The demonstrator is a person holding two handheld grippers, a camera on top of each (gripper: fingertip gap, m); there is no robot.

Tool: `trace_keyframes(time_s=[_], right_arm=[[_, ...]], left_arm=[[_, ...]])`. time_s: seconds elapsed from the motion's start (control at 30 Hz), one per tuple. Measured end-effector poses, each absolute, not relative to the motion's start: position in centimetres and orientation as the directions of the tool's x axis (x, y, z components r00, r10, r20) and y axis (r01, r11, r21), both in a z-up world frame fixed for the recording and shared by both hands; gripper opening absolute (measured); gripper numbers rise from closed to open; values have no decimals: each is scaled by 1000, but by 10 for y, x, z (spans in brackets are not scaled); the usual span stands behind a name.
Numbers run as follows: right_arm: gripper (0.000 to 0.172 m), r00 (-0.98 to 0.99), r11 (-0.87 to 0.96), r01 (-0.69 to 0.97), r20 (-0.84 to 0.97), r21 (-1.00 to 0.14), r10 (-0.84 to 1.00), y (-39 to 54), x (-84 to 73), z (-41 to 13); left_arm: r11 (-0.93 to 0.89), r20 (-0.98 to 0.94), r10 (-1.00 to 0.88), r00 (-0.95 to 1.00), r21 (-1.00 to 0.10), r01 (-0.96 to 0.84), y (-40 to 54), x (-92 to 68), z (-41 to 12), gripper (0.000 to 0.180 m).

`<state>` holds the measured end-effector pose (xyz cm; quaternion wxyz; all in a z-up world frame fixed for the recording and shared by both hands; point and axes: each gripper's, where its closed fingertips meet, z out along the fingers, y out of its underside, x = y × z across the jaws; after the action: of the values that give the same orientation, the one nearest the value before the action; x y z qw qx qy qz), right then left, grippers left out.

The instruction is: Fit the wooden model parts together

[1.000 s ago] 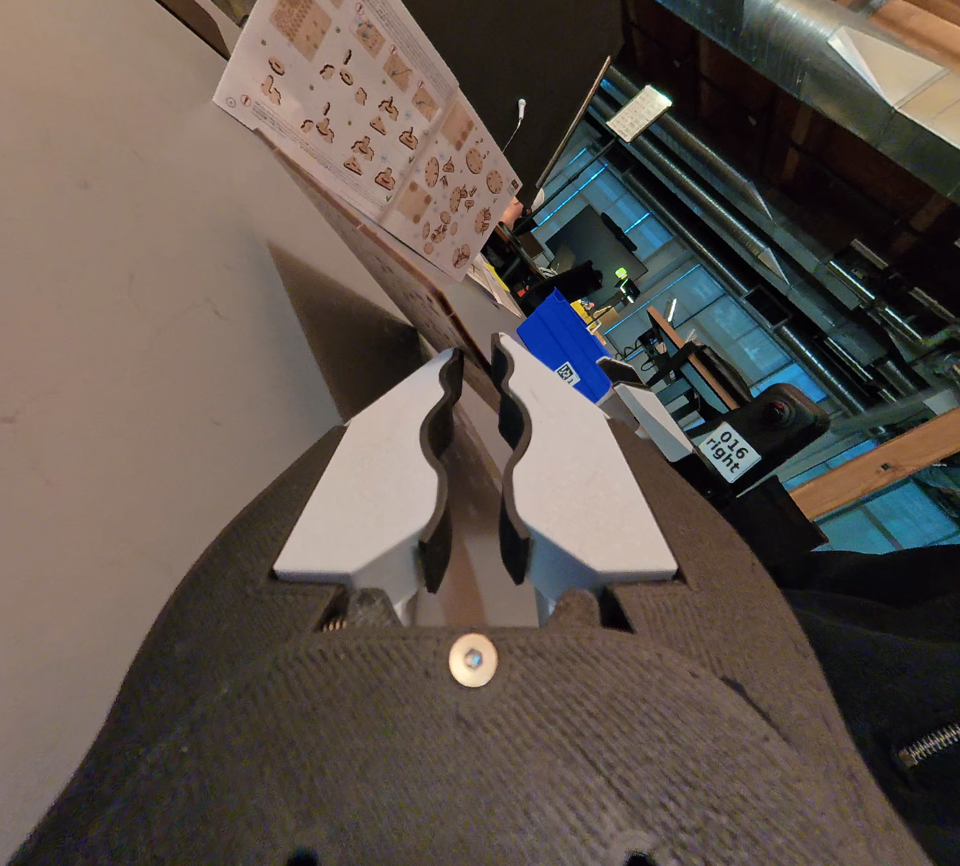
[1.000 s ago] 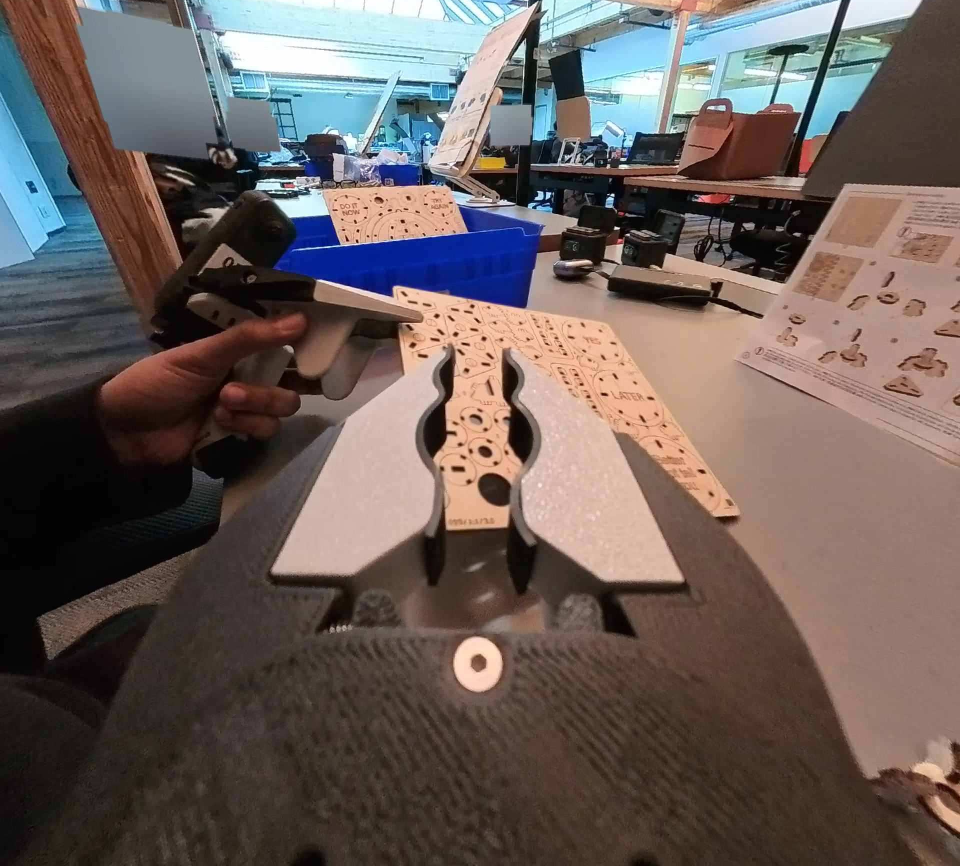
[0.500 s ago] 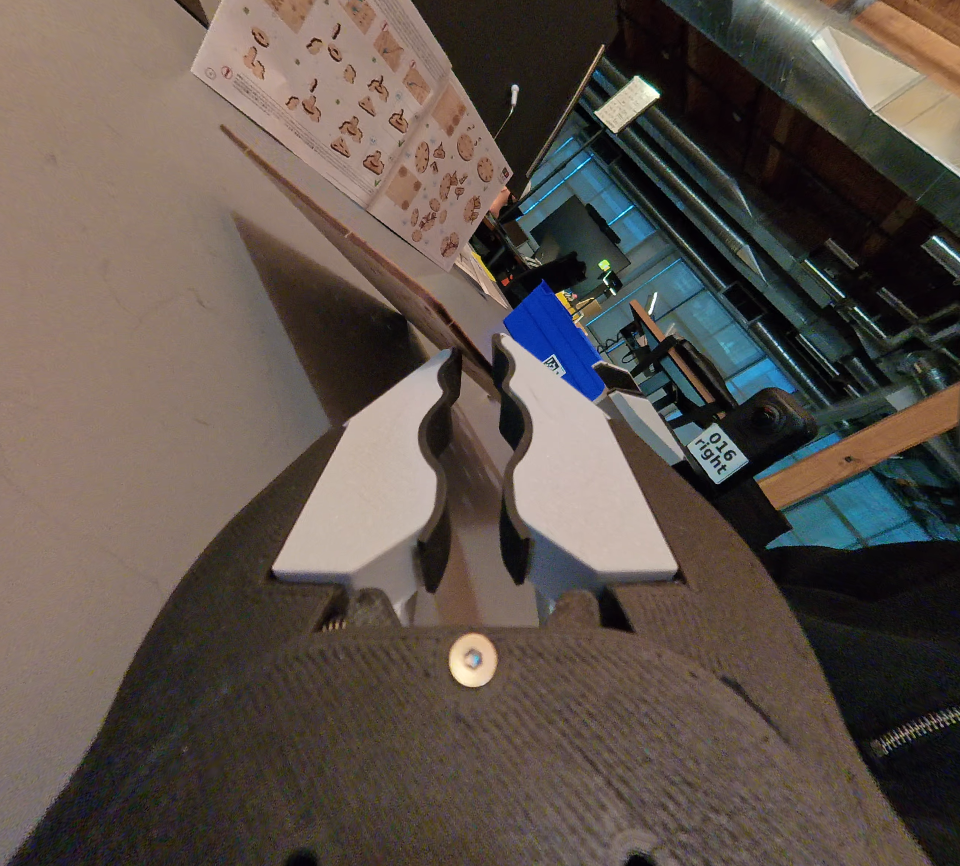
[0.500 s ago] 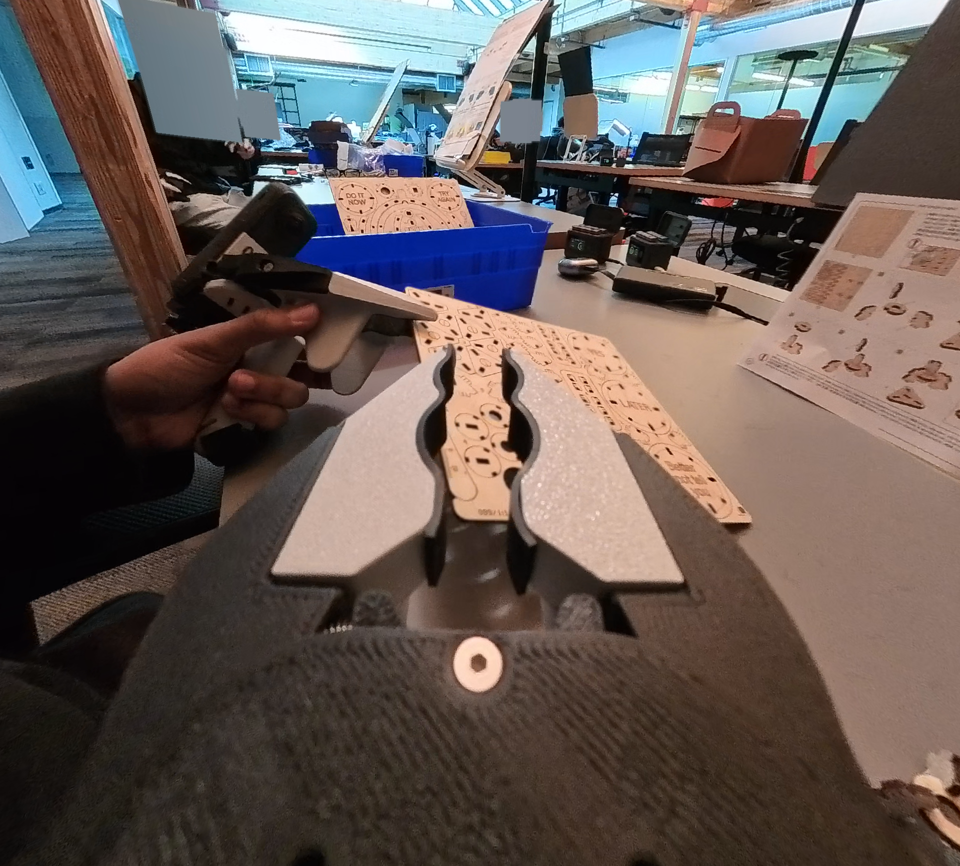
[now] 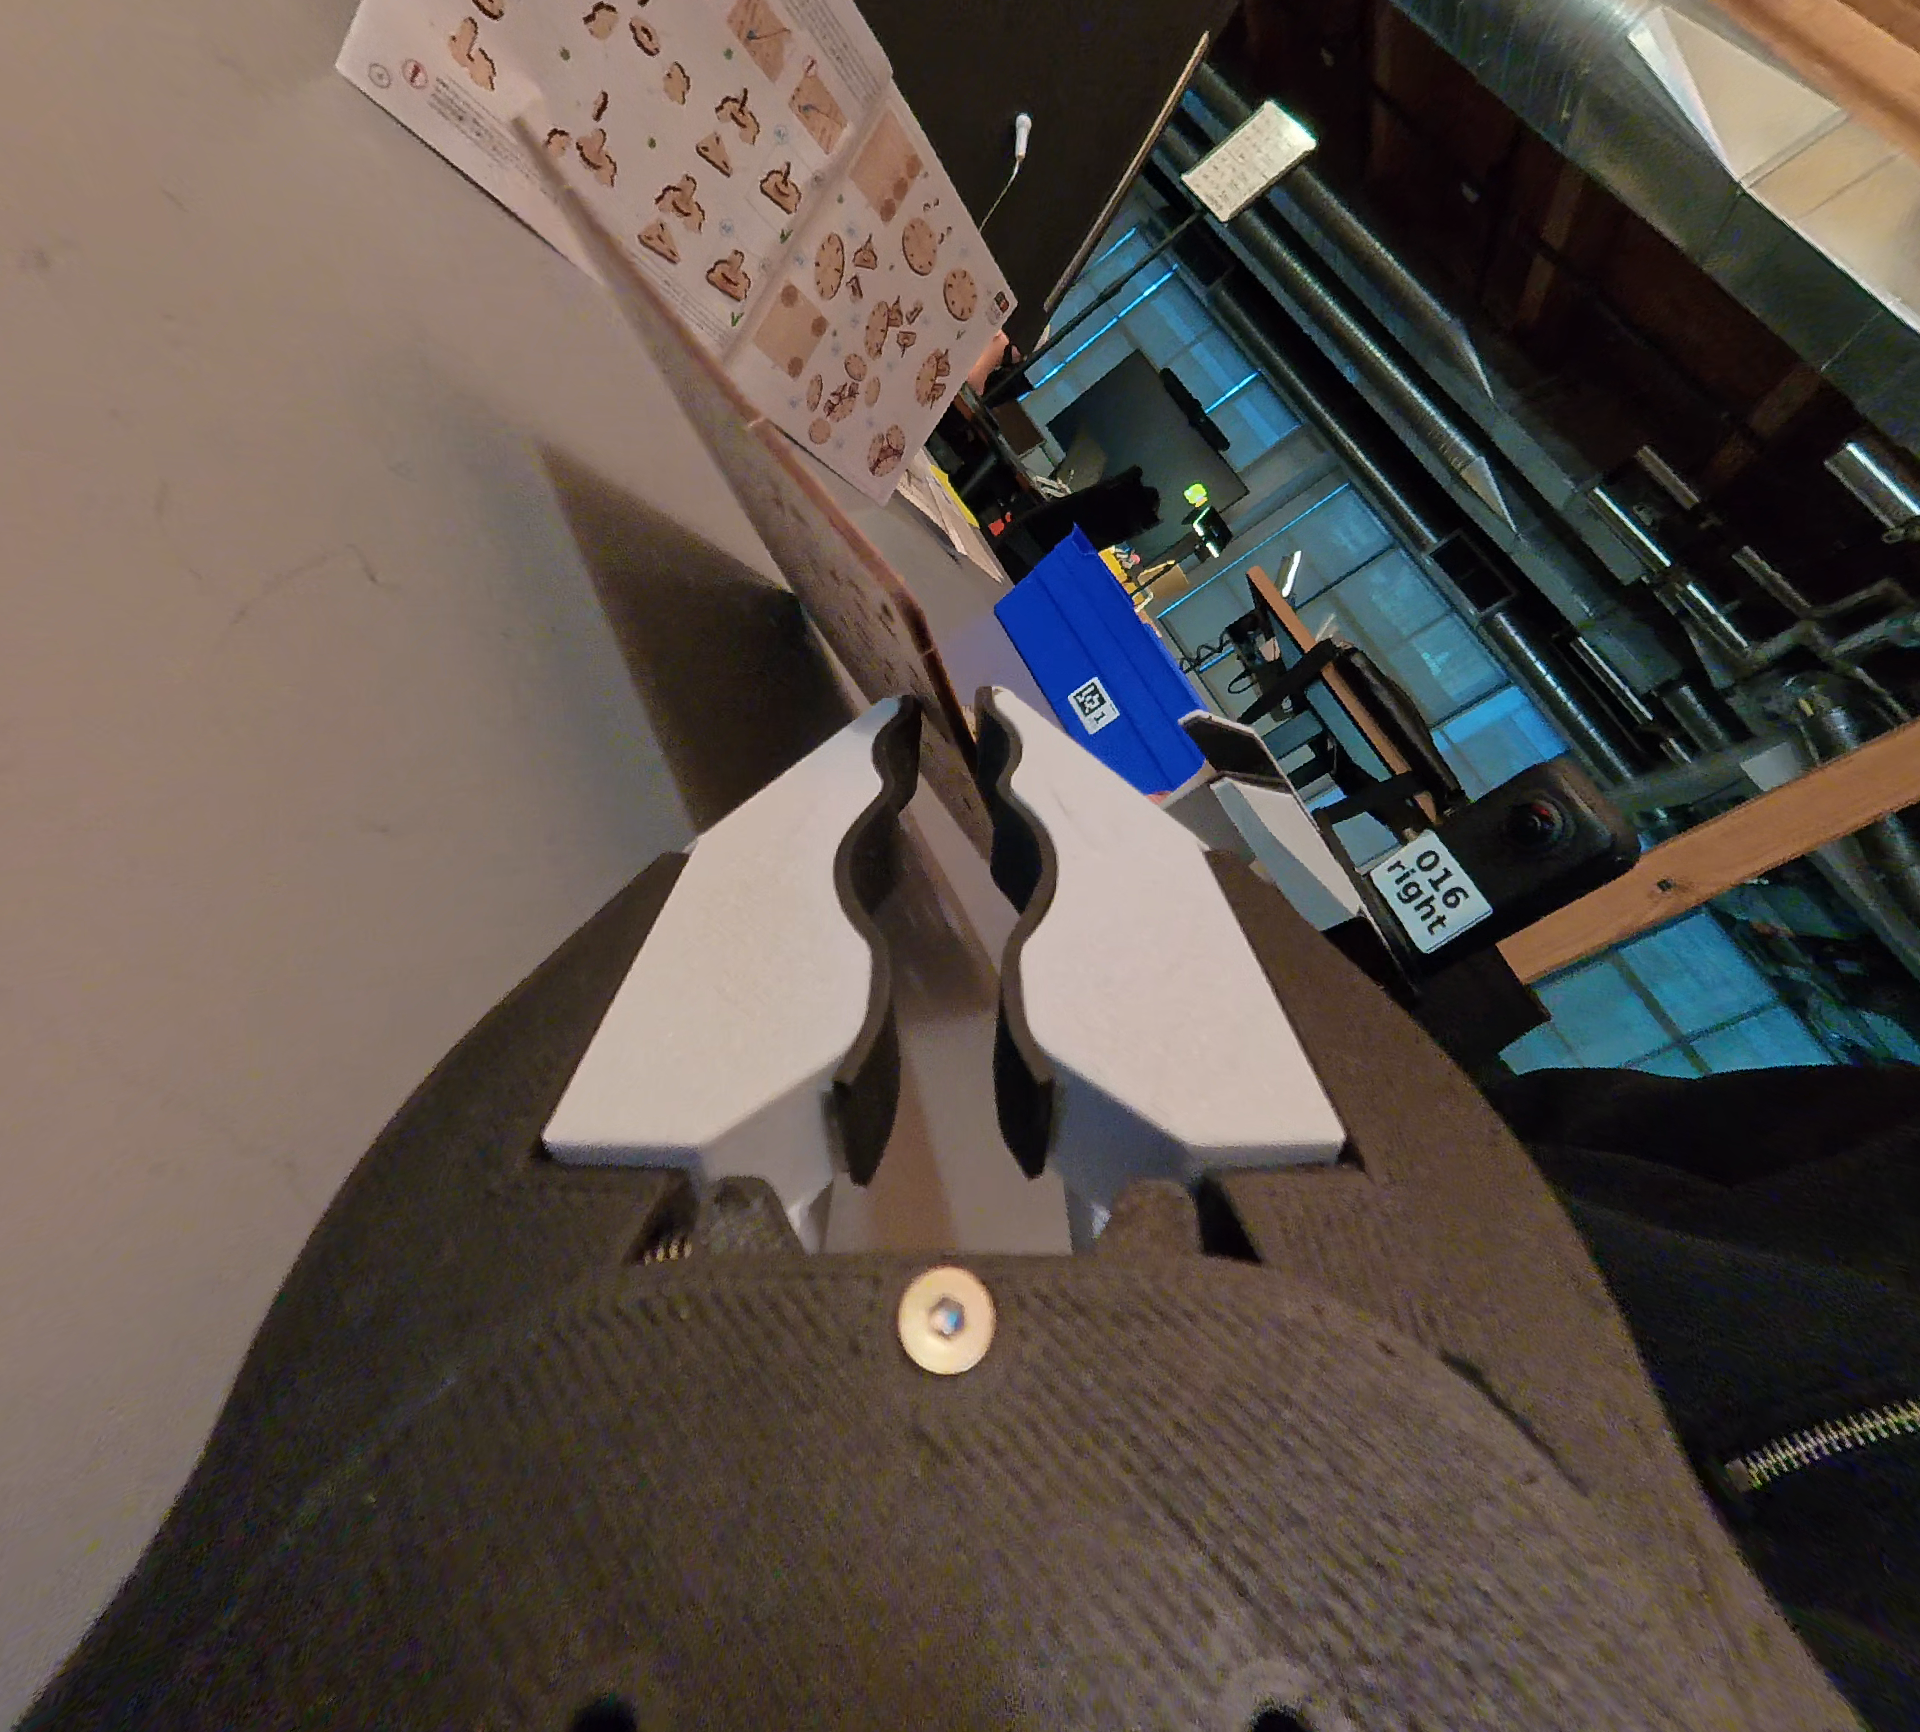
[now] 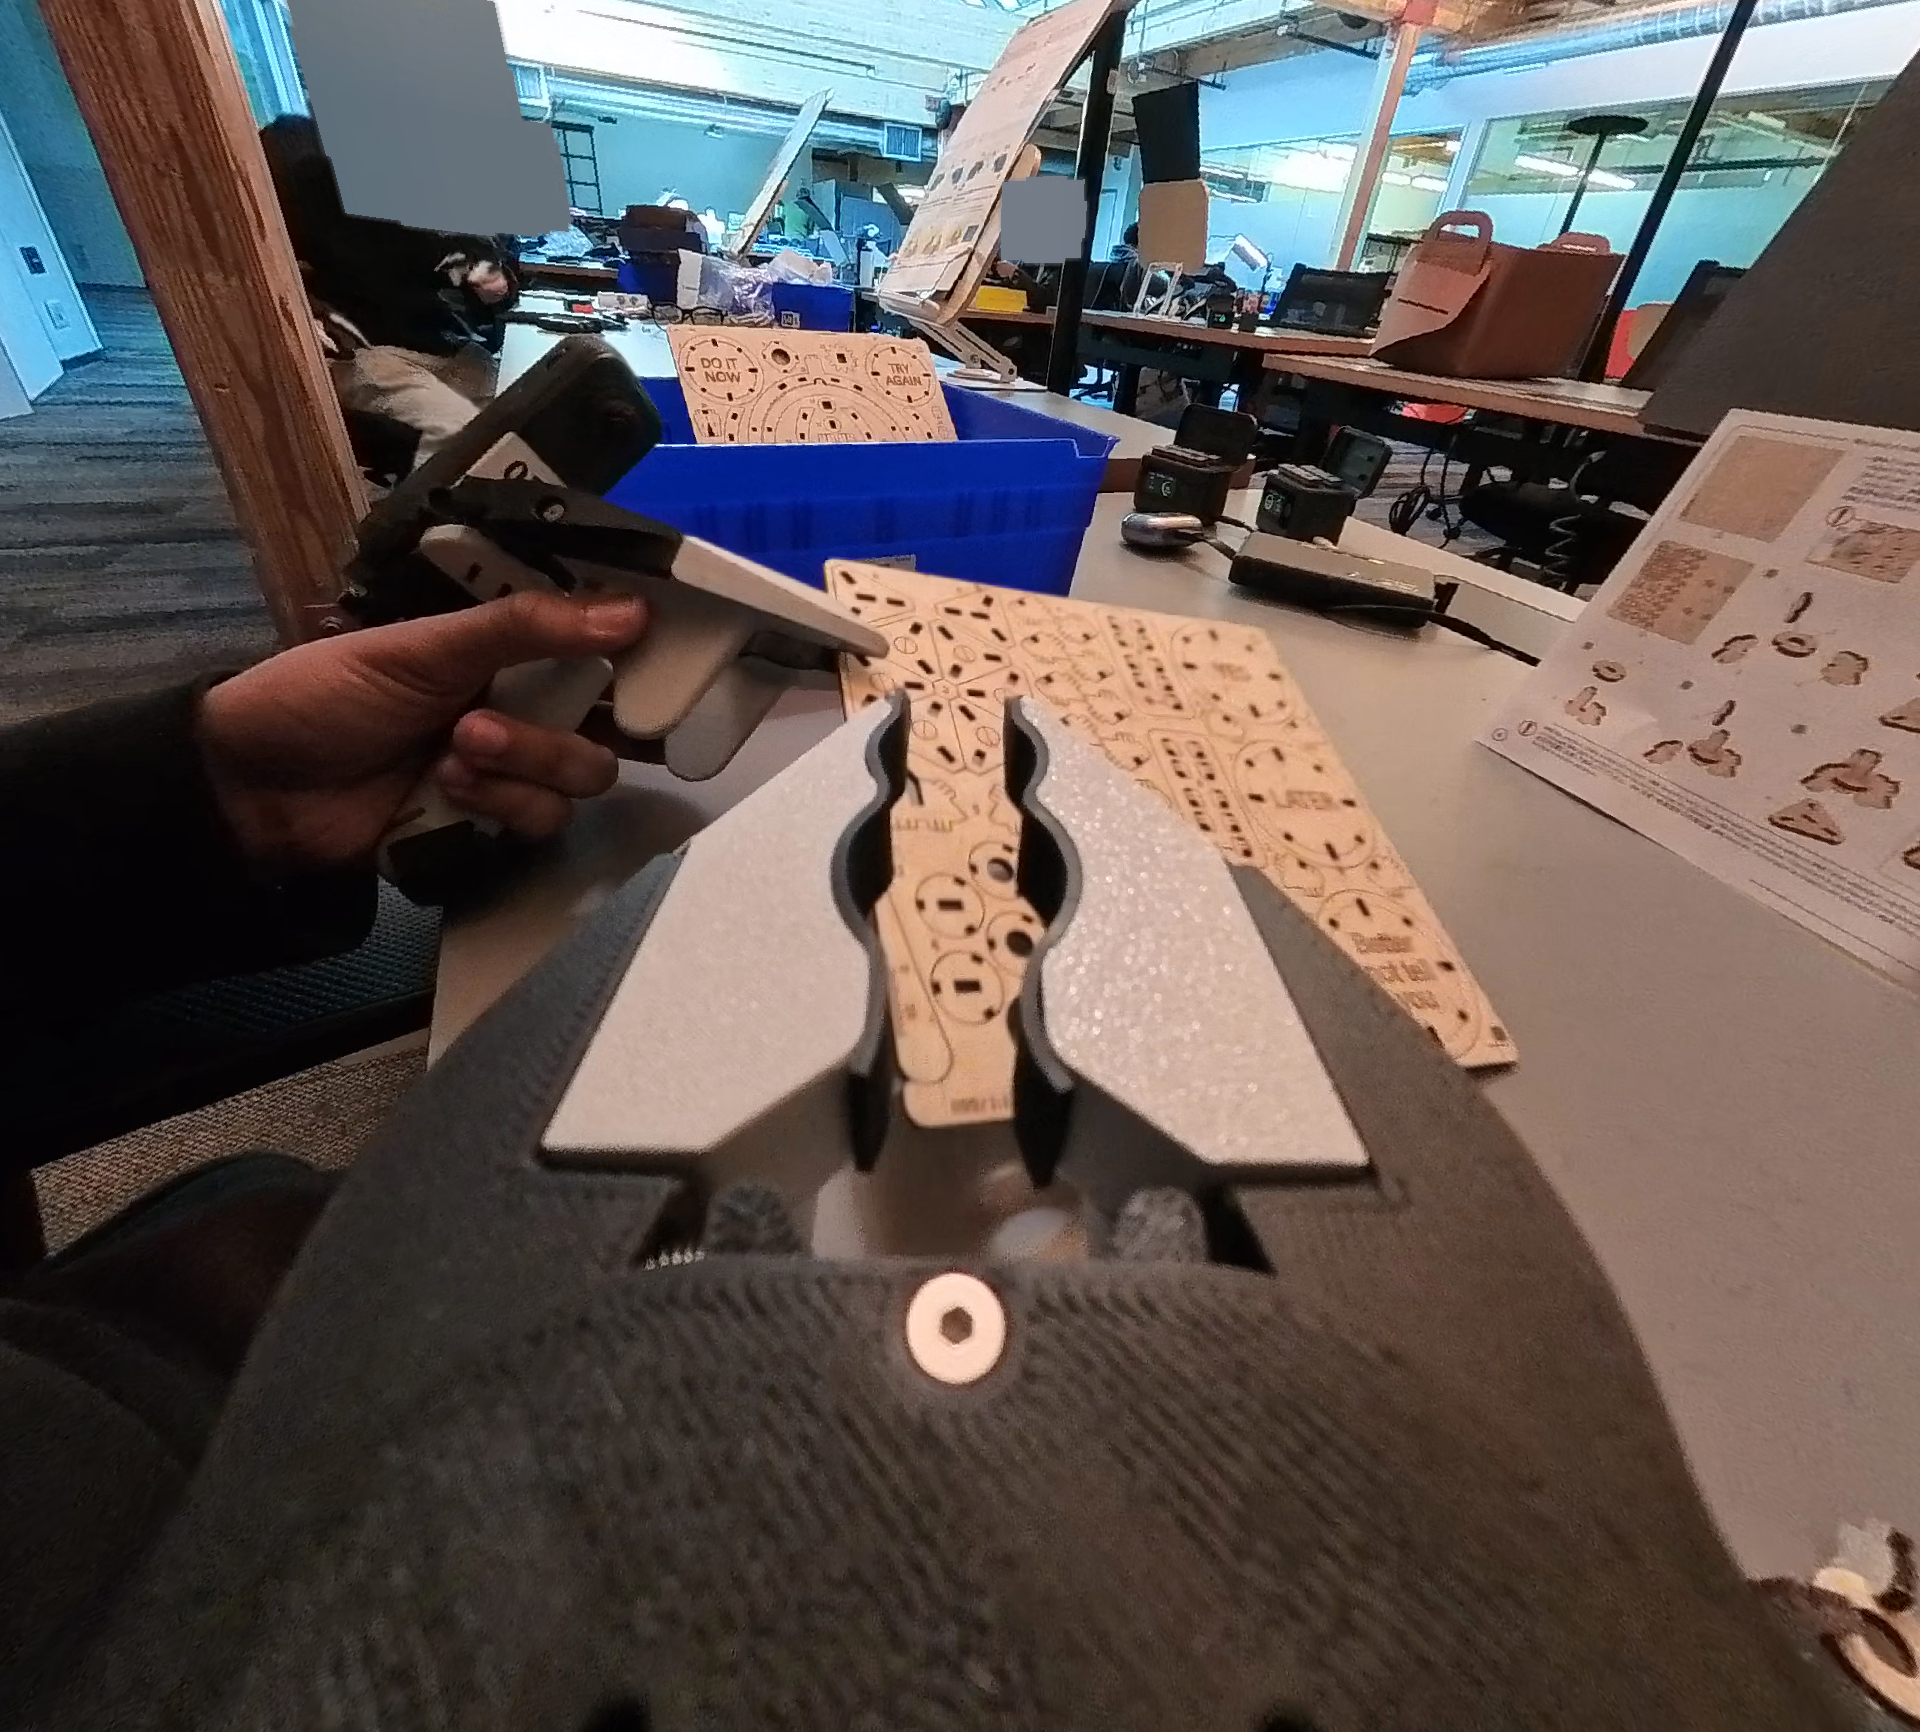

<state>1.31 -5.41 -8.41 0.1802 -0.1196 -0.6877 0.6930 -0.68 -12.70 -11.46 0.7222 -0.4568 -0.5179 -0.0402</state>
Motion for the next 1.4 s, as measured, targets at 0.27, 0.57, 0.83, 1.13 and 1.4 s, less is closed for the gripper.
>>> trace_keyframes(time_s=[0.27, 0.57, 0.83, 1.13, 1.4], right_arm=[[16, -907, 22, -91, 92, -996, 410, -56, 14, -85], [16, -908, 42, -102, 110, -994, 404, -58, 16, -87], [17, -906, 78, -132, 152, -988, 394, -62, 20, -90], [22, -860, 263, -239, 330, -935, 389, -76, 18, -109], [29, -740, 466, -394, 574, -793, 351, -91, 11, -124]], left_arm=[[570, 781, 430, 452, -624, 535, -126, -8, -117, 5], [562, 776, 438, 454, -631, 535, -125, -7, -117, 5], [561, 774, 439, 456, -633, 534, -125, -7, -118, 6], [541, 774, 431, 464, -633, 553, -120, -6, -119, 6], [514, 777, 390, 495, -629, 583, -107, -1, -117, 10]])
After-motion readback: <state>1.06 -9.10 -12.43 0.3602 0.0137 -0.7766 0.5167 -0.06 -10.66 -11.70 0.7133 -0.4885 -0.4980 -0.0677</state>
